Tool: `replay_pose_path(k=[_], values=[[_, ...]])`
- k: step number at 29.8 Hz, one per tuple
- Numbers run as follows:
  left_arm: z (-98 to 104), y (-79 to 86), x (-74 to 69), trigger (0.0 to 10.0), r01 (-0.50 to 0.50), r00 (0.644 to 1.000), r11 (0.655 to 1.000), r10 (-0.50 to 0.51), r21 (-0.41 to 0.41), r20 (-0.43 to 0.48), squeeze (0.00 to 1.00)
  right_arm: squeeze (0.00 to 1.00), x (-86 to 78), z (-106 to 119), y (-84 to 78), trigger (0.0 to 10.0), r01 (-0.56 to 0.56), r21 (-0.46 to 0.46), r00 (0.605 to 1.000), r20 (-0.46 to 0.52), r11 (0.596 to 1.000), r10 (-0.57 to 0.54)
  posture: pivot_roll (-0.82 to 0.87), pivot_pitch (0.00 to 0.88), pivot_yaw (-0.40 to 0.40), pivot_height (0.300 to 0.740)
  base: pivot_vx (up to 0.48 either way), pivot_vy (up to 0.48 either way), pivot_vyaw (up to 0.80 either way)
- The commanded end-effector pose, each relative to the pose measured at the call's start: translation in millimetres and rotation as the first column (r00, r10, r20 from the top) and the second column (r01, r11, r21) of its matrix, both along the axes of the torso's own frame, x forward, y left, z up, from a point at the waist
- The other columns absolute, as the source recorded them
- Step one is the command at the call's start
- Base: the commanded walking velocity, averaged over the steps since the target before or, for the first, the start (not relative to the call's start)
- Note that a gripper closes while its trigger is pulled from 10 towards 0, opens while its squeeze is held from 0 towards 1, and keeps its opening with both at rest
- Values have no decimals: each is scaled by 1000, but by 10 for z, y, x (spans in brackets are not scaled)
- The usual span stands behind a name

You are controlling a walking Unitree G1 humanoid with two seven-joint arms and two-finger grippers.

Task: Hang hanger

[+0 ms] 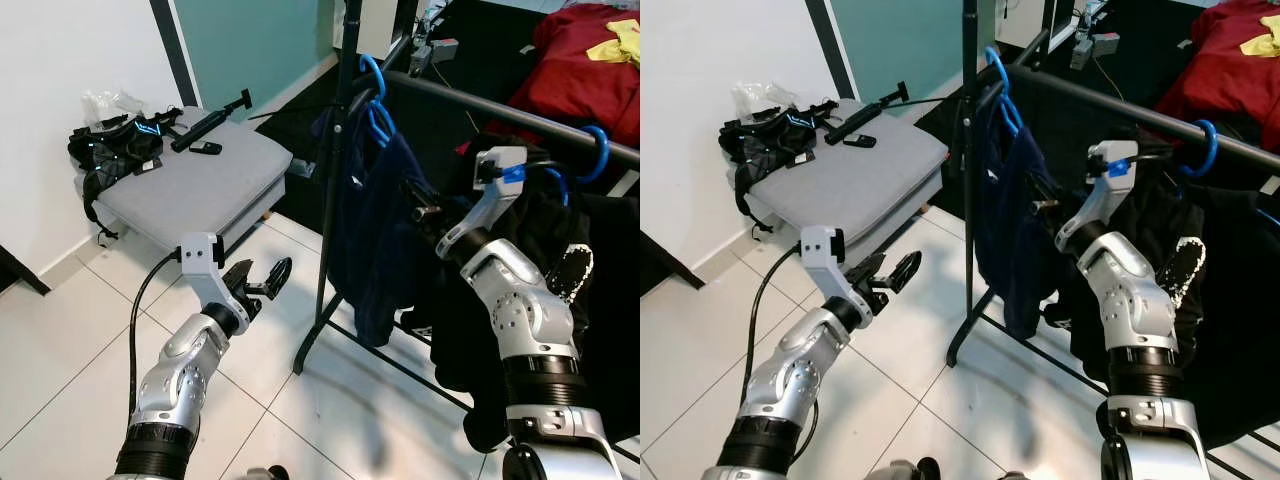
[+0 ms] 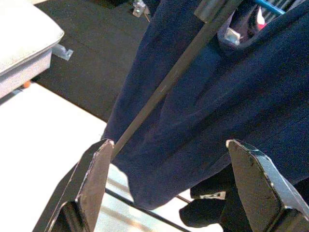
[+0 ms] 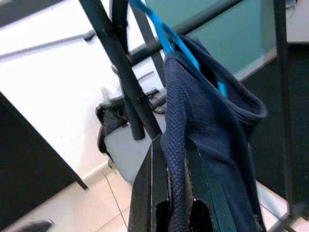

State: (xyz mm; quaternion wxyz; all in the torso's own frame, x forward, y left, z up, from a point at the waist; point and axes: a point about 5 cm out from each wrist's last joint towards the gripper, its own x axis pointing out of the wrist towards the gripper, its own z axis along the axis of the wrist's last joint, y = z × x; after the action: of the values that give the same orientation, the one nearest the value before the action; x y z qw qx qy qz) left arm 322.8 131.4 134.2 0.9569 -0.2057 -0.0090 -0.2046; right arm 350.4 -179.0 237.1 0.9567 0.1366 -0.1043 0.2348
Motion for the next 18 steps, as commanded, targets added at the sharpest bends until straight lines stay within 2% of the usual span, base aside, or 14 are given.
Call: replay_pose_path(k=[1,14,18], values=[[-50,39,-38,10000,1,1000,1000,-1,8,-20,0,0,-164,486,-4,0,-32,67,969,247,997,14,-20,209,61,740,0,0,0],[-40,33,-28,10000,4,1000,1000,-4,9,-22,0,0,-270,501,21,0,-49,92,965,260,995,24,-22,207,67,740,0,0,0],[-39,31,-24,10000,4,1000,1000,-4,7,-23,0,0,-285,431,35,0,-45,75,973,230,996,27,-27,206,63,740,0,0,0]])
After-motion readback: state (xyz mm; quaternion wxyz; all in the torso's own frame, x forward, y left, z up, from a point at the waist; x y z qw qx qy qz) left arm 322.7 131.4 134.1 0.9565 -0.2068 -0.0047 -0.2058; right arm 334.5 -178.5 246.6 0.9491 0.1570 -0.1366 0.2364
